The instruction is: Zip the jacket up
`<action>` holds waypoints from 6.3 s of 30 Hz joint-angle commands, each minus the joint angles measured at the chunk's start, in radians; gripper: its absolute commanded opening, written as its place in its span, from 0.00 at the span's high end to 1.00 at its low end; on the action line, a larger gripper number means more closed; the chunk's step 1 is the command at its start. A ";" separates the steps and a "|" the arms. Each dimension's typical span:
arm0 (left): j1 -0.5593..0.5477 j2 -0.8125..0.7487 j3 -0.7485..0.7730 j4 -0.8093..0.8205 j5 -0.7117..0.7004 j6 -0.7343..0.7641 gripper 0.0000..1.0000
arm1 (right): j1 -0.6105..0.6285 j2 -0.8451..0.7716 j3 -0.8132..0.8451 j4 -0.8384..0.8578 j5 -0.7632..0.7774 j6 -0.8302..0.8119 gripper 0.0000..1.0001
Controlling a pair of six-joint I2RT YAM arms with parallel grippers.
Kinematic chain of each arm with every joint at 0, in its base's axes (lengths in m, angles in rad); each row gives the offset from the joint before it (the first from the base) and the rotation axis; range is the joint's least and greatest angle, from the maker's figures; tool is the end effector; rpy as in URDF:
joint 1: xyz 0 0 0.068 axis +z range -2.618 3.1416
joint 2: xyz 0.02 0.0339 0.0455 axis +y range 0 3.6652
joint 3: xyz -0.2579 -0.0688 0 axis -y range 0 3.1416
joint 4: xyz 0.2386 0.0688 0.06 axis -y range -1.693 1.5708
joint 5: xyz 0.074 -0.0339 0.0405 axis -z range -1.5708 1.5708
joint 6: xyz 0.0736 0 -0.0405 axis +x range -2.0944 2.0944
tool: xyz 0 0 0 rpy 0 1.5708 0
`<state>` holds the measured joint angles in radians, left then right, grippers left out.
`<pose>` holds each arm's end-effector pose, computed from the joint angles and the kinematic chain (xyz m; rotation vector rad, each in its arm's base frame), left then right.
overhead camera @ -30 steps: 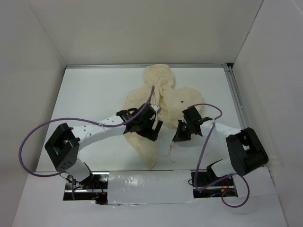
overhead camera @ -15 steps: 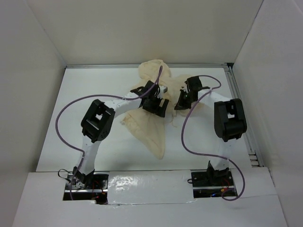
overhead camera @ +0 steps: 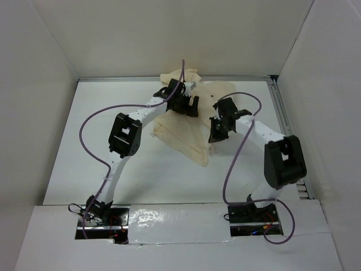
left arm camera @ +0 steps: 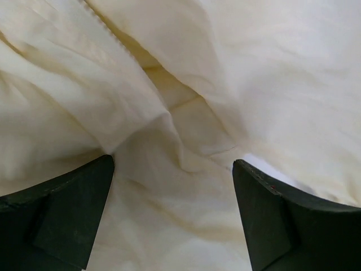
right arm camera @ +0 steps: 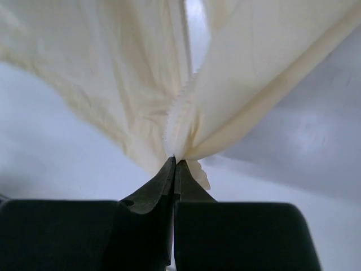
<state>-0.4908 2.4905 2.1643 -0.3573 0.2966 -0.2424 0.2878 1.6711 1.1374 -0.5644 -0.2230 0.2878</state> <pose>0.5035 -0.2934 0.1590 0.4500 2.2773 -0.7174 0.3292 0.1144 0.1706 -0.0731 2.7118 0.4765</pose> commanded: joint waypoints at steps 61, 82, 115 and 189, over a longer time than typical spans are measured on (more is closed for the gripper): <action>0.000 -0.257 -0.284 0.024 -0.114 -0.014 0.01 | 0.182 -0.128 -0.218 -0.101 0.295 0.152 0.53; 0.004 -0.269 -0.299 0.030 -0.134 -0.015 0.01 | 0.166 -0.039 -0.225 -0.069 0.272 0.157 0.76; -0.256 -0.863 -0.788 0.244 0.077 0.055 0.01 | 0.100 -0.605 -0.206 0.474 0.010 0.338 1.00; -0.296 -1.055 -1.268 0.018 -0.251 -0.390 0.01 | 0.119 -0.352 -0.478 0.229 0.123 0.358 0.28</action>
<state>-0.7895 1.4277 0.9020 -0.3679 0.0349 -0.6147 0.3805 1.3022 0.5800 -0.2619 -0.1558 0.6849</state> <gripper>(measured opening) 0.993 0.647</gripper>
